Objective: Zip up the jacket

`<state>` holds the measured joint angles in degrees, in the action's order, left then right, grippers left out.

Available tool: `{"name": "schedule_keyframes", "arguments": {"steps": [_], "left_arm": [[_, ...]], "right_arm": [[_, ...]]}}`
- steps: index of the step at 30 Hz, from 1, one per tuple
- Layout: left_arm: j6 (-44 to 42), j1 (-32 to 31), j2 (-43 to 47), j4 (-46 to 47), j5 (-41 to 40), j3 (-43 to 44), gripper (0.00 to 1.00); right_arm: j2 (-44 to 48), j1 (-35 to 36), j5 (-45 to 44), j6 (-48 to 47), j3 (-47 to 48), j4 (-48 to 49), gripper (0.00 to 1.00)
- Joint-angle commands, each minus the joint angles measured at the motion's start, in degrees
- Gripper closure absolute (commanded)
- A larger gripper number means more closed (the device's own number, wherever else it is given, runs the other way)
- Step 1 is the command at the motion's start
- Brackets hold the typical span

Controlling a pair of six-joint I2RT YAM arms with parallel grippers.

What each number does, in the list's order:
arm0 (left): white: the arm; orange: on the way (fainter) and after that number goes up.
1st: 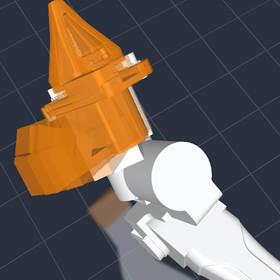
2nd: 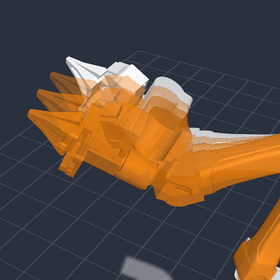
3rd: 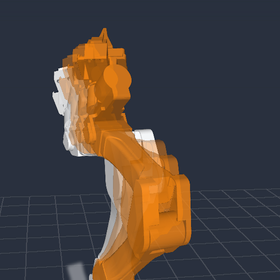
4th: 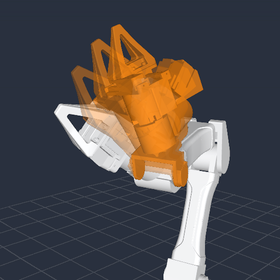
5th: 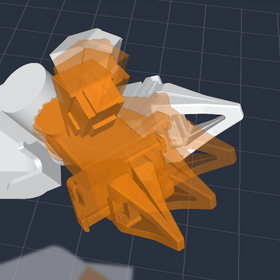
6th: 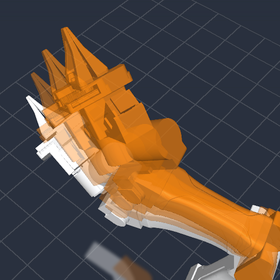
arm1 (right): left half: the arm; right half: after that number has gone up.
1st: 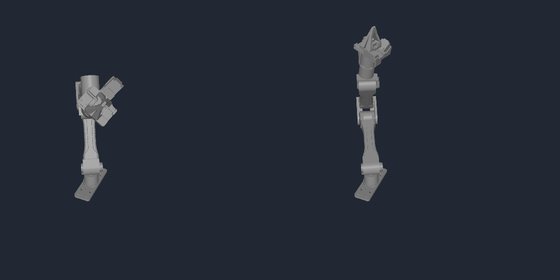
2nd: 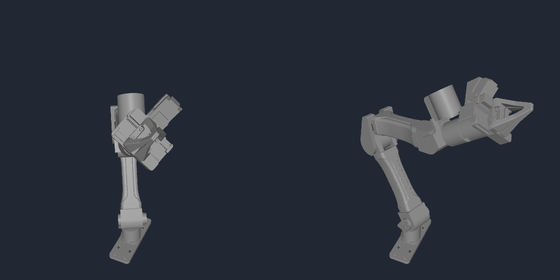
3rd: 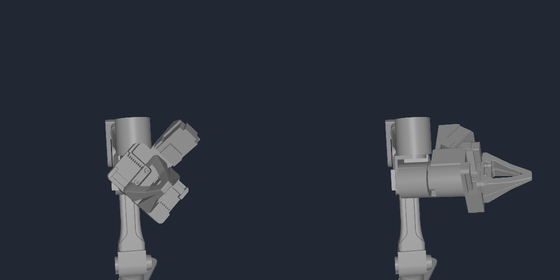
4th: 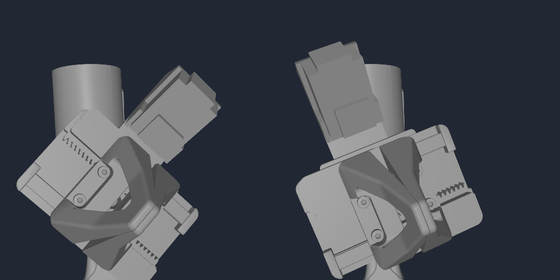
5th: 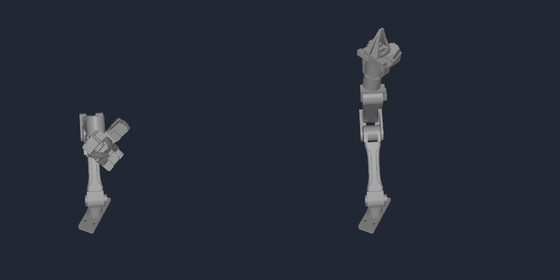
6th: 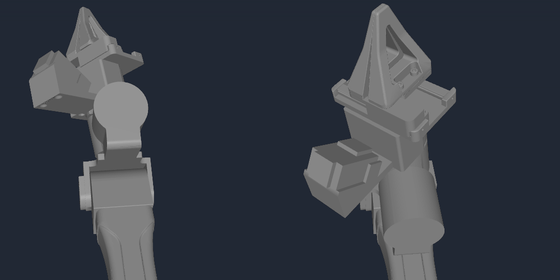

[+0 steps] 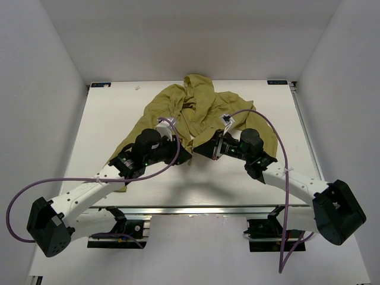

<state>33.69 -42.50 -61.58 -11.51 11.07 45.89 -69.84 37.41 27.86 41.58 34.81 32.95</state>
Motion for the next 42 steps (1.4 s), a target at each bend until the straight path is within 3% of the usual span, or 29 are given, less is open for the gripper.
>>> {"name": "schedule_keyframes", "arguments": {"steps": [1, 3, 4, 9, 12, 17, 26, 34, 42], "left_arm": [[1.4, -0.2, 2.3, -4.4, -3.2, 2.1, 0.52], [2.2, -0.2, 4.1, -3.7, -3.9, 1.5, 0.41], [2.8, -0.2, 4.7, -3.5, -4.2, 0.5, 0.26], [6.7, 0.0, 8.8, -5.2, -7.9, -2.2, 0.13], [10.7, 0.7, 11.9, -0.3, -5.6, -7.7, 0.07], [13.9, 3.8, 12.9, 10.8, 3.3, -14.7, 0.06], [29.1, 16.2, 3.8, 53.7, 26.2, -28.1, 0.02], [28.3, 16.4, -1.9, 57.1, 30.4, -23.6, 0.02], [27.0, 16.3, -5.6, 55.5, 33.2, -20.1, 0.1]], "right_arm": [[1.0, 0.2, 1.6, 0.5, 0.1, 5.4, 1.0], [1.0, 0.2, 2.2, 0.5, -0.1, 5.0, 1.0], [0.9, 0.2, 2.5, 0.5, -0.2, 5.0, 1.0], [0.7, 0.1, 3.3, 0.1, 0.2, 3.4, 1.0], [0.5, 0.2, 3.7, 0.1, -0.4, 2.0, 1.0], [0.6, 0.1, 4.0, 2.9, -2.5, 5.2, 1.0], [1.7, 0.2, 2.7, 2.0, -2.9, 3.2, 1.0], [1.1, 0.2, 1.1, 1.6, -2.0, 1.9, 1.0], [0.7, 0.5, 0.4, 1.3, -0.5, 2.1, 1.0]]}}
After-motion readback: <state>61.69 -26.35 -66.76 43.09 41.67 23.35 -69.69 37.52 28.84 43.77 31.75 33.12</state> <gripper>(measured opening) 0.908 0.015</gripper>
